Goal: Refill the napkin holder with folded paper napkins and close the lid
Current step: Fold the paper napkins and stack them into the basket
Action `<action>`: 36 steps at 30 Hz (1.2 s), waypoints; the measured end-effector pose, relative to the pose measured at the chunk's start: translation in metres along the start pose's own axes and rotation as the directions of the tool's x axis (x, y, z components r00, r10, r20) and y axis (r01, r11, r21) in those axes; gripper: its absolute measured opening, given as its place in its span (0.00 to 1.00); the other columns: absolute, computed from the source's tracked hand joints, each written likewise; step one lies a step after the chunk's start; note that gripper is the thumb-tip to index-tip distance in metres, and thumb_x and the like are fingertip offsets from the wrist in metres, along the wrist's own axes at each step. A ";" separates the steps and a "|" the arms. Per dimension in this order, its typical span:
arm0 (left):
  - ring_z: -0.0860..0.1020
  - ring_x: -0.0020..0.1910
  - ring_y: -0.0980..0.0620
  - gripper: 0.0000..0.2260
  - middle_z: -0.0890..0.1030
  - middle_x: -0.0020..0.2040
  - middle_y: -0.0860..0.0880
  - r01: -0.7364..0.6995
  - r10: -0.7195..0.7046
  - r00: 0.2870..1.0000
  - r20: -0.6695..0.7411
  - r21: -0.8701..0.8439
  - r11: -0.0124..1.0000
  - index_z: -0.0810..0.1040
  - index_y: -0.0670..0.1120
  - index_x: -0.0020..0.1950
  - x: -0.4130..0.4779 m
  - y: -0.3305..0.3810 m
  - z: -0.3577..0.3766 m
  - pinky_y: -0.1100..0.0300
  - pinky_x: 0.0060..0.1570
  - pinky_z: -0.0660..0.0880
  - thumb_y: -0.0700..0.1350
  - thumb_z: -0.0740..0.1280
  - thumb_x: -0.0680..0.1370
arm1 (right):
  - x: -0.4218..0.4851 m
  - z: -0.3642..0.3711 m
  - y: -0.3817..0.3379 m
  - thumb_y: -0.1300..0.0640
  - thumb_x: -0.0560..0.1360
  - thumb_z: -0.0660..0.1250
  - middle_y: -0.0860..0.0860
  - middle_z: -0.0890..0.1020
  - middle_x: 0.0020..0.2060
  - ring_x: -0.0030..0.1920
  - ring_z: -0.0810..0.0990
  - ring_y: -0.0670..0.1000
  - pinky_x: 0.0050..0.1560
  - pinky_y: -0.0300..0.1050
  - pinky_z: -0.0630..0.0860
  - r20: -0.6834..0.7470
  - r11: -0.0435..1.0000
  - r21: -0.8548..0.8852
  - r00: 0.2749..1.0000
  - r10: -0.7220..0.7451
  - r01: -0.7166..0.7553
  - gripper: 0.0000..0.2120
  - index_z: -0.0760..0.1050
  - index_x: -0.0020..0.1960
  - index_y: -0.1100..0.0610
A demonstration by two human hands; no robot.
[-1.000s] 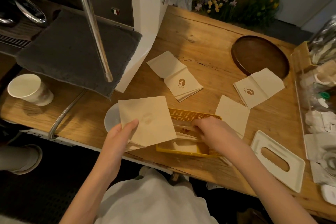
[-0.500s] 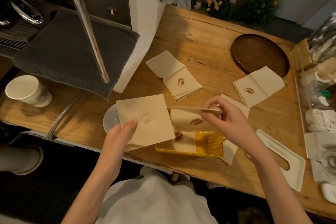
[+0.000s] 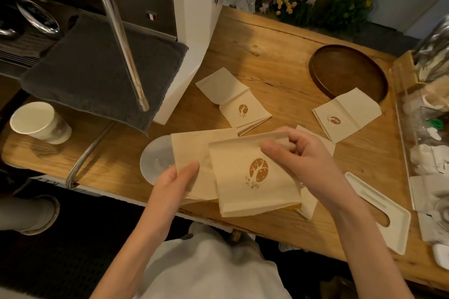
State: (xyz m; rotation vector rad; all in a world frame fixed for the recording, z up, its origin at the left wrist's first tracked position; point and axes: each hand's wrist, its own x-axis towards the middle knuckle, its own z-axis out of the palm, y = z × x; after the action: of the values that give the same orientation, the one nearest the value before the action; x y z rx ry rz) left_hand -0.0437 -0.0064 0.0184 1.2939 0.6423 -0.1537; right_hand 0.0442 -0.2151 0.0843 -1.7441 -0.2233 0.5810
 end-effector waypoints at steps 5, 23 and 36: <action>0.84 0.46 0.54 0.09 0.86 0.48 0.50 -0.022 0.008 0.986 0.164 0.080 0.997 0.81 0.45 0.53 -0.009 -0.001 0.012 0.64 0.42 0.78 0.42 0.62 0.80 | 0.006 0.028 0.013 0.44 0.68 0.71 0.45 0.84 0.46 0.49 0.82 0.46 0.48 0.44 0.80 -0.094 0.994 -0.106 0.995 -0.042 0.032 0.13 0.81 0.48 0.51; 0.83 0.45 0.56 0.15 0.86 0.47 0.51 -0.006 -0.014 0.966 0.258 0.078 0.997 0.83 0.48 0.51 -0.011 -0.001 0.011 0.65 0.41 0.76 0.54 0.63 0.72 | 0.008 0.037 0.036 0.55 0.74 0.71 0.46 0.85 0.38 0.38 0.84 0.44 0.38 0.36 0.78 -0.218 0.999 0.024 0.975 0.036 -0.032 0.05 0.80 0.47 0.56; 0.84 0.45 0.50 0.17 0.86 0.49 0.51 0.055 -0.068 0.946 0.315 0.051 0.997 0.78 0.51 0.57 -0.011 -0.002 0.019 0.49 0.45 0.82 0.57 0.60 0.74 | 0.013 0.041 0.037 0.53 0.74 0.71 0.54 0.85 0.41 0.40 0.85 0.50 0.38 0.43 0.81 -0.288 0.995 0.084 0.954 0.078 -0.056 0.09 0.78 0.49 0.59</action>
State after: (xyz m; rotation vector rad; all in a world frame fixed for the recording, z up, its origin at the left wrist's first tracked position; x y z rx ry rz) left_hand -0.0473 -0.0270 0.0251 1.2548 0.4046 -0.4200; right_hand 0.0292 -0.1835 0.0397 -1.7446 0.0649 0.3689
